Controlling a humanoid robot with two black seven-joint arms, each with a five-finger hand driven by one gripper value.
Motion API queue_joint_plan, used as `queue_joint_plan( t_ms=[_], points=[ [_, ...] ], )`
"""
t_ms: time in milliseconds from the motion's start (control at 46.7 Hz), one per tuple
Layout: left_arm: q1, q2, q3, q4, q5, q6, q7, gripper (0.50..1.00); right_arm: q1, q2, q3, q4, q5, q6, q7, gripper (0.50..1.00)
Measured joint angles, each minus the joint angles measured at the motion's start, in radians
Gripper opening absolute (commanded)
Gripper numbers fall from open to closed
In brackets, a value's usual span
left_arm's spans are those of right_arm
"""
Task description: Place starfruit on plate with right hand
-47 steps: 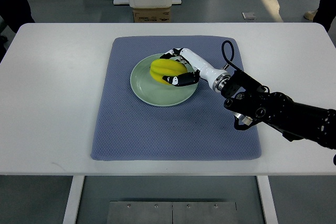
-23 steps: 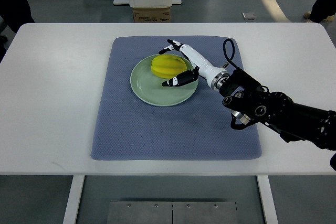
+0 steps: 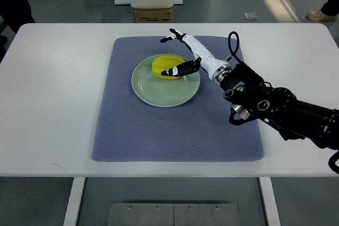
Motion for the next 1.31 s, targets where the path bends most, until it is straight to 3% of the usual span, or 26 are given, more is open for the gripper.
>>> queue_joint_plan(
  t_ms=[643,857,1307],
  points=[
    [0.0,0.0,0.0,0.0,0.0,0.0,0.0,1.0,-0.073,-0.055,0.122,-0.002,0.069,0.013,-0.036,1.0],
    [0.0,0.0,0.0,0.0,0.0,0.001,0.0,1.0,-0.1,-0.111,0.261,-0.002,0.156,0.104,-0.039,1.0],
    [0.0,0.0,0.0,0.0,0.0,0.0,0.0,1.0,-0.19,-0.208,0.457,-0.012,0.308,0.217,-0.079,1.0]
  ],
)
